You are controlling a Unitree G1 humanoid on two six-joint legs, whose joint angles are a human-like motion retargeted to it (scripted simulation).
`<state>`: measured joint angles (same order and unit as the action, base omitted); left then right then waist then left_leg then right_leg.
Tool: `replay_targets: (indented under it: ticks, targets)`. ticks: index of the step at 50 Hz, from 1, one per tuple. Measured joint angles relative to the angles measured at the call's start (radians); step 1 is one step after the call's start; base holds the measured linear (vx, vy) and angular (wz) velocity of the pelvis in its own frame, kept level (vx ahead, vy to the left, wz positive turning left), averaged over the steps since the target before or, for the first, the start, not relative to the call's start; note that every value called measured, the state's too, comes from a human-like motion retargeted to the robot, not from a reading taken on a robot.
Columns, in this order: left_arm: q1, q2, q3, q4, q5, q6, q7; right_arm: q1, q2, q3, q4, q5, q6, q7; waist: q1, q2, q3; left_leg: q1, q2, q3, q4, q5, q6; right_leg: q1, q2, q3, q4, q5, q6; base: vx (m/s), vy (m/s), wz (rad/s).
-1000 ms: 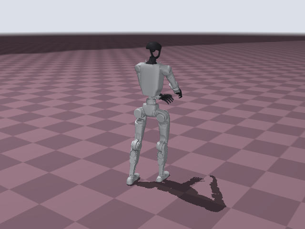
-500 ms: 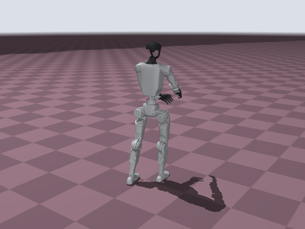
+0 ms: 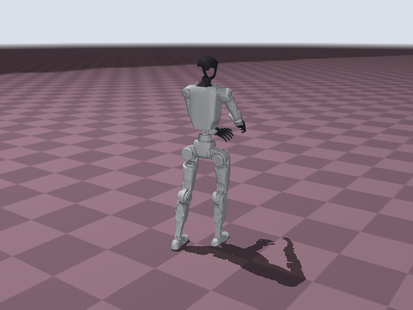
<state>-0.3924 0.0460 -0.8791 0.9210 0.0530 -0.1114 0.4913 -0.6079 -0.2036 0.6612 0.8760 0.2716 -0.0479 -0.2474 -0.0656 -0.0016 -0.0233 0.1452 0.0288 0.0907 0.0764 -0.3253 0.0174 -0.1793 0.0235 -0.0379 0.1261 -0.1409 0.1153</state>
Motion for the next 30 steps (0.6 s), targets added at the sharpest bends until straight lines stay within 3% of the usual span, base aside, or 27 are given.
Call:
replay_targets:
  ticks: [30]
  targets:
    - [0.003,-0.009,0.012,-0.010,-0.040,-0.004,-0.015,0.006,-0.014,0.009,0.002,-0.026,0.008,0.020,0.019,0.005,0.002,0.005,-0.003,-0.011,0.006,-0.002,0.003,0.004,-0.003,0.003,0.012,-0.002,0.003,0.00,0.00,0.00]
